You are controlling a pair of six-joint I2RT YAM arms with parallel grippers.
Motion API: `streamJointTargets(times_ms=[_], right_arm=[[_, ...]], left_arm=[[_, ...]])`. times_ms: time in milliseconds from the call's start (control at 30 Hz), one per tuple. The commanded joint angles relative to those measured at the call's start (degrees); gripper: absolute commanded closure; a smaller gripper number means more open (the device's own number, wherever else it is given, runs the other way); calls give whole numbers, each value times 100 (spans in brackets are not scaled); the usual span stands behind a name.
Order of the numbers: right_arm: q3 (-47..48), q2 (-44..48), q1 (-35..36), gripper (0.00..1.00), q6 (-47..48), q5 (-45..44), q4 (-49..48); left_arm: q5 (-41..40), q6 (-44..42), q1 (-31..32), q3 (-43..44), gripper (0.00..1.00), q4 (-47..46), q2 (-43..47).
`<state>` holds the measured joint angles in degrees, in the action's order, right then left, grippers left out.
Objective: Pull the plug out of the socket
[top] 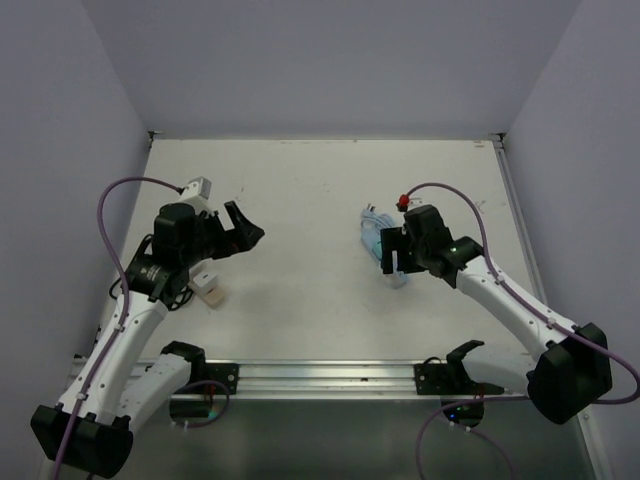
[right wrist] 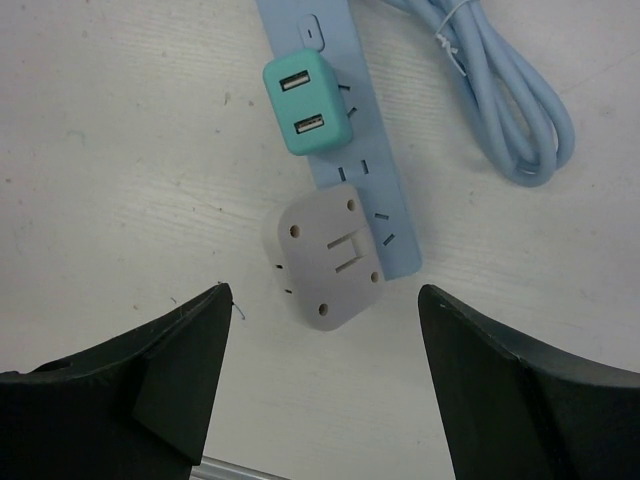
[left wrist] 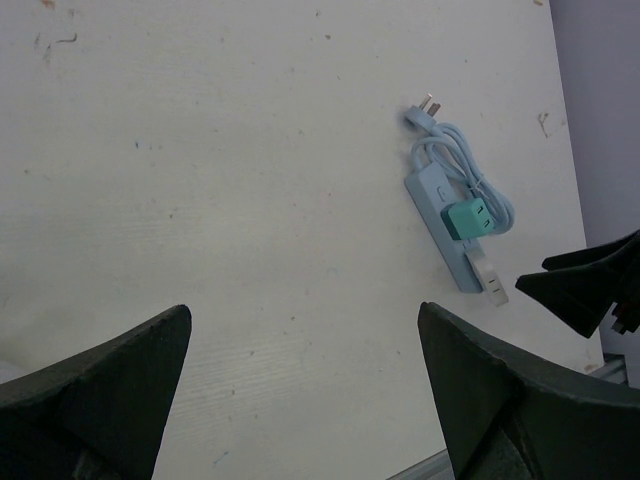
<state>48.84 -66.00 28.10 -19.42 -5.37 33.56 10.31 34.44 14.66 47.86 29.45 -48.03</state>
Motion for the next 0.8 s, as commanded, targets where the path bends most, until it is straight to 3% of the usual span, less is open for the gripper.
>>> streamJointTargets(times_ms=[0, 333, 767], right_arm=[[-41, 34, 108, 21, 122, 290, -7], [-76, -492, 574, 22, 228, -324, -262], [73, -1292, 873, 40, 263, -1229, -271]], left_arm=[[323, 186, 20, -39, 1, -458, -48], [349, 257, 20, -162, 1, -493, -31], [349, 283, 20, -215, 1, -467, 4]])
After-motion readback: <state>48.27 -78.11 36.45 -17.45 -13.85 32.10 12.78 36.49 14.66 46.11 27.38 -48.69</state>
